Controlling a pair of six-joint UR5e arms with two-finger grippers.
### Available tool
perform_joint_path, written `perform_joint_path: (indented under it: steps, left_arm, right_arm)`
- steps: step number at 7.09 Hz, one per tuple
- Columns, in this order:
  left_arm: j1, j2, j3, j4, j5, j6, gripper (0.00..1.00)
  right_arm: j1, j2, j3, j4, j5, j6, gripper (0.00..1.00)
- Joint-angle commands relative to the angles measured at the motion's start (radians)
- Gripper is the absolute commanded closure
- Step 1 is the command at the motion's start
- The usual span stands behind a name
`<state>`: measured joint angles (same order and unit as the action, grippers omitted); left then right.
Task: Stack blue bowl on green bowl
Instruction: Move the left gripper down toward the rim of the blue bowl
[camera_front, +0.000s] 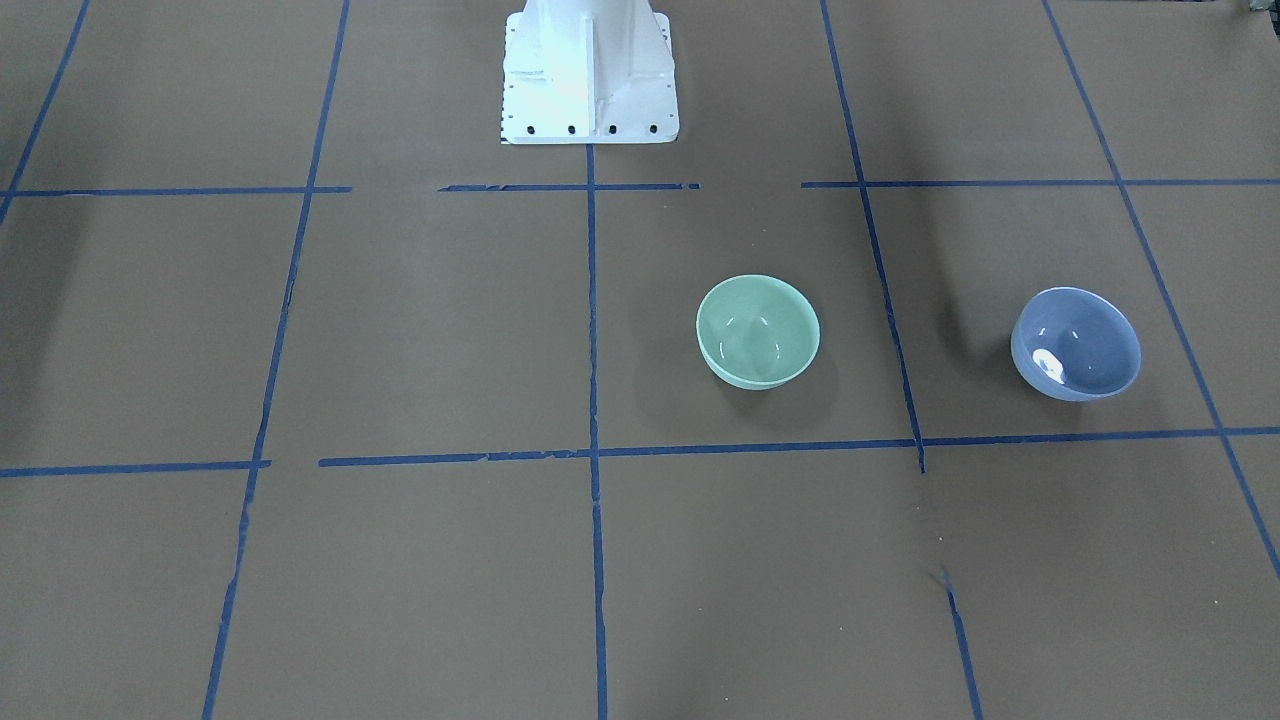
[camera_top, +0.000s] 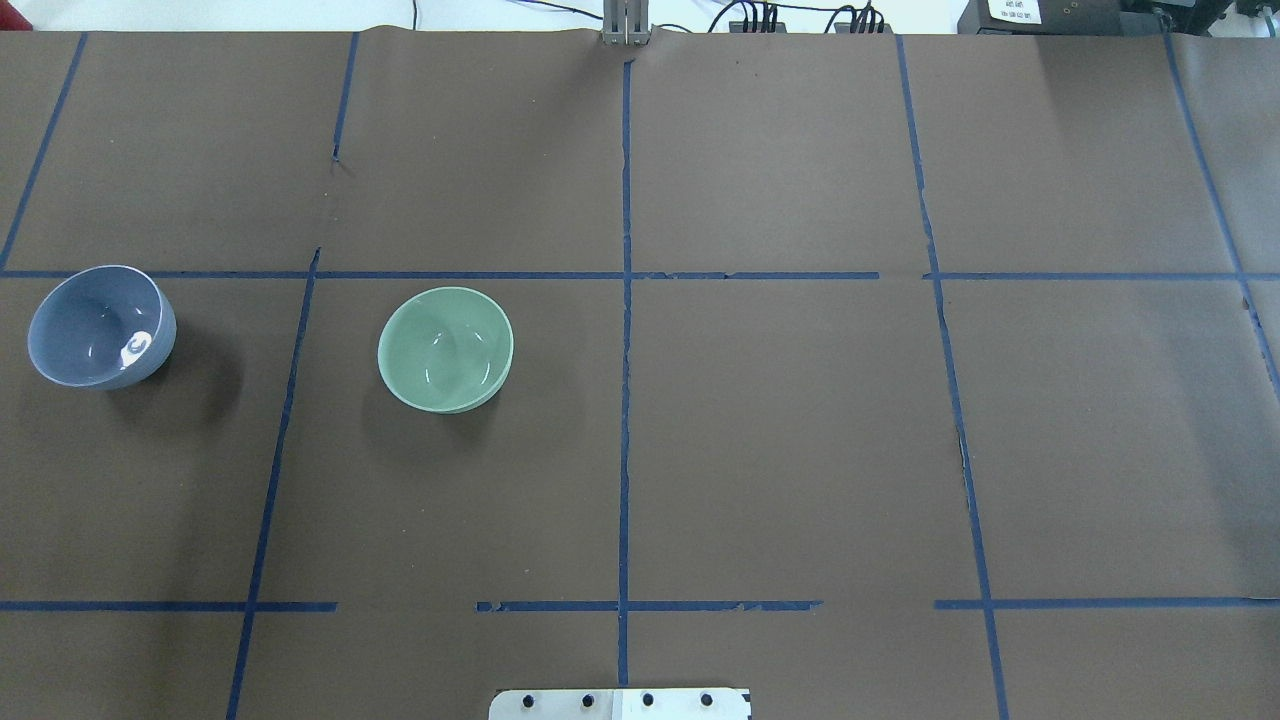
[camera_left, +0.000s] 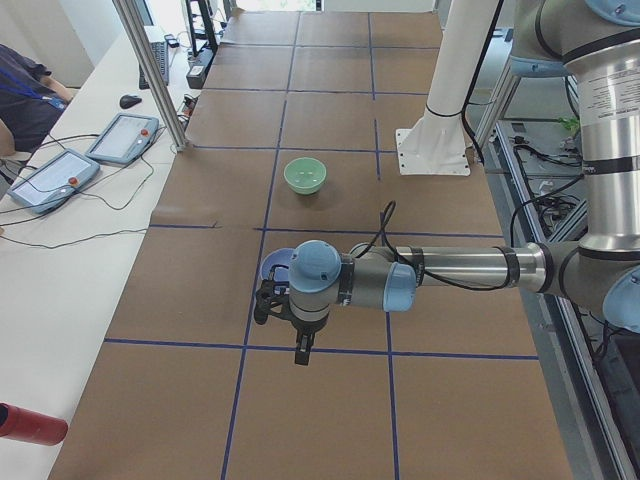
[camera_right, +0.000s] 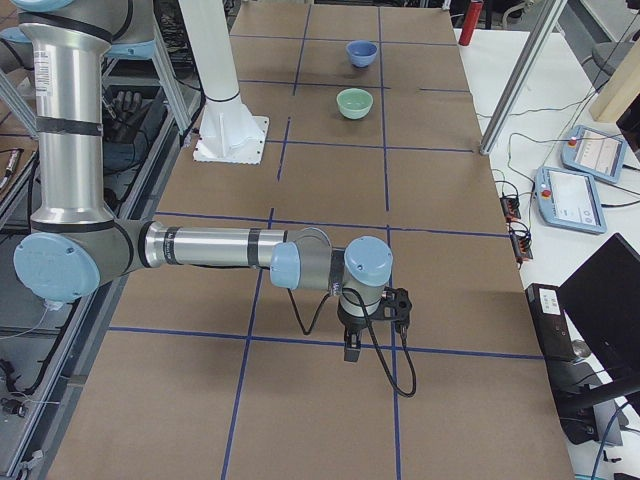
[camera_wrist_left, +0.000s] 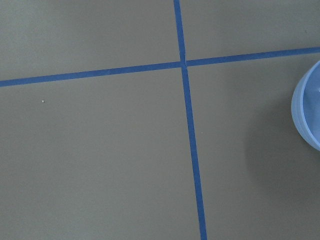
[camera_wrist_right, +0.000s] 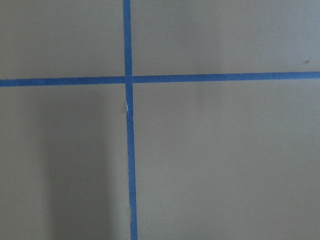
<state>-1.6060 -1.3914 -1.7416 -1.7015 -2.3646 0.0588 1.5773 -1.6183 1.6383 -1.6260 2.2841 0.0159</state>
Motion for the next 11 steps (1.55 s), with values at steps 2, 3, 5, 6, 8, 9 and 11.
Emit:
perform_joint_path:
  steps: [2,3,5,6,8,9,11]
  left_arm:
    - [0.078,-0.021,0.040,-0.151,0.004,-0.092,0.00]
    - [0.166,-0.061,0.040,-0.161,0.005,-0.216,0.00]
    - [0.305,-0.072,0.060,-0.322,0.010,-0.478,0.00]
    - [0.371,-0.075,0.095,-0.424,0.071,-0.599,0.00]
    - [0.432,-0.125,0.187,-0.535,0.111,-0.732,0.00]
    - [0.451,-0.155,0.206,-0.535,0.111,-0.770,0.00]
    - [0.466,-0.155,0.206,-0.535,0.113,-0.786,0.30]
  right_arm:
    - [0.000,0.000,0.000,0.000,0.000,-0.001,0.00]
    - [0.001,0.000,0.000,0.000,0.000,-0.001,0.00]
    - [0.000,0.000,0.000,0.000,0.000,-0.001,0.00]
    - [0.000,0.000,0.000,0.000,0.000,0.001,0.00]
    - [0.000,0.000,0.000,0.000,0.000,-0.001,0.00]
    - [0.001,0.000,0.000,0.000,0.000,-0.001,0.00]
    - [0.000,0.000,0.000,0.000,0.000,-0.001,0.00]
